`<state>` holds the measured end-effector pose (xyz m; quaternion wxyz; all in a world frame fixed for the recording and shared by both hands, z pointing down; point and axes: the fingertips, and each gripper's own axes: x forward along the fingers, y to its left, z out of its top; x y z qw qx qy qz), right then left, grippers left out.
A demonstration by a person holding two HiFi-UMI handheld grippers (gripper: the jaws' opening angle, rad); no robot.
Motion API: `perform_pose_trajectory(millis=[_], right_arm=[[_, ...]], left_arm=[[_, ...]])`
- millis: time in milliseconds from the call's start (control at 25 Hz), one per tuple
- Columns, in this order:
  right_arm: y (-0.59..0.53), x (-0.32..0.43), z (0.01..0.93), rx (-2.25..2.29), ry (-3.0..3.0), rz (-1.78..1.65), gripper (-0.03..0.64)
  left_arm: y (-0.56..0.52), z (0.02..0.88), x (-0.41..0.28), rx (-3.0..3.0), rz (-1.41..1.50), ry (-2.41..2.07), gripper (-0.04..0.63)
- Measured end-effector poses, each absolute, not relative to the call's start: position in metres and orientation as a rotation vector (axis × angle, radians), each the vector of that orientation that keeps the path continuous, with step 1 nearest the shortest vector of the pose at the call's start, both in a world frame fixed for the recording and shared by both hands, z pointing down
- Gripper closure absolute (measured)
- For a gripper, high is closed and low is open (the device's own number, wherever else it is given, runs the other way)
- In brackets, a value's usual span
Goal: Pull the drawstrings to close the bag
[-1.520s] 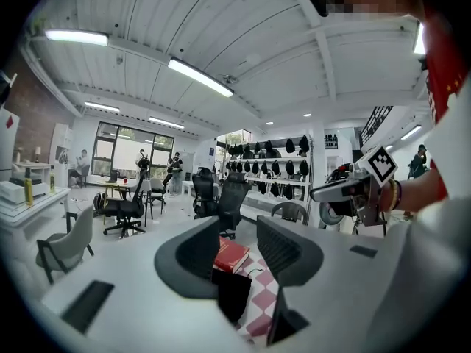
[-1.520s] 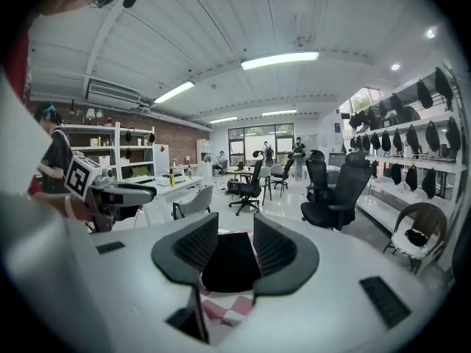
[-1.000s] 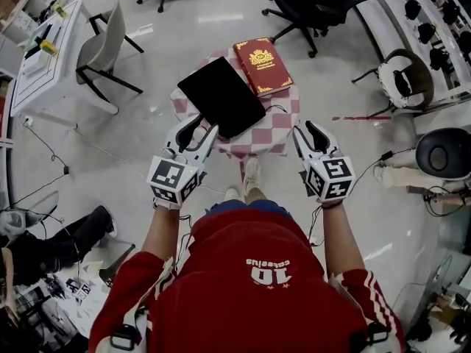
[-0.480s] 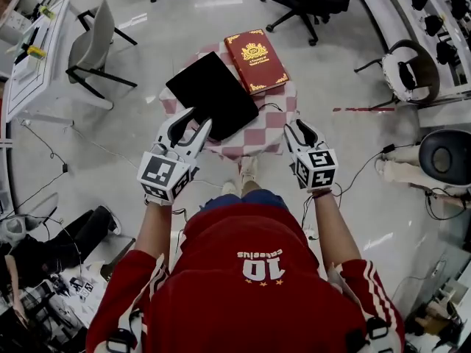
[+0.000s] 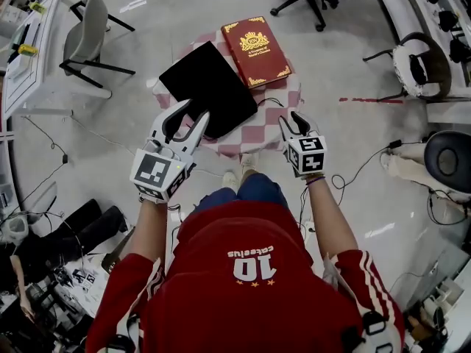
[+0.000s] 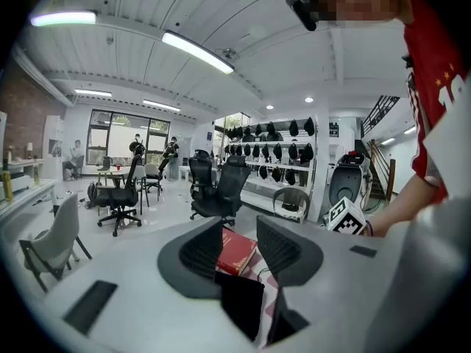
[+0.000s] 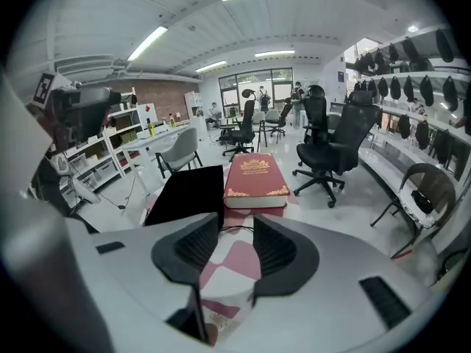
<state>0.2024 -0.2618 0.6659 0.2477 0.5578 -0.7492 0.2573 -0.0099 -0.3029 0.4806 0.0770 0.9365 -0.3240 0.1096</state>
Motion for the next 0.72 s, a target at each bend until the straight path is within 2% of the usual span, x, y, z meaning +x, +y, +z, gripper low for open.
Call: perform_pose_trajectory(millis=[720], right_arm=[[-0.316, 0.23, 0.8, 1.469, -1.888, 0.904, 0.477]], left_arm=[[-0.333, 0.521, -0.005, 2.697, 0.448, -1.009, 0.448]])
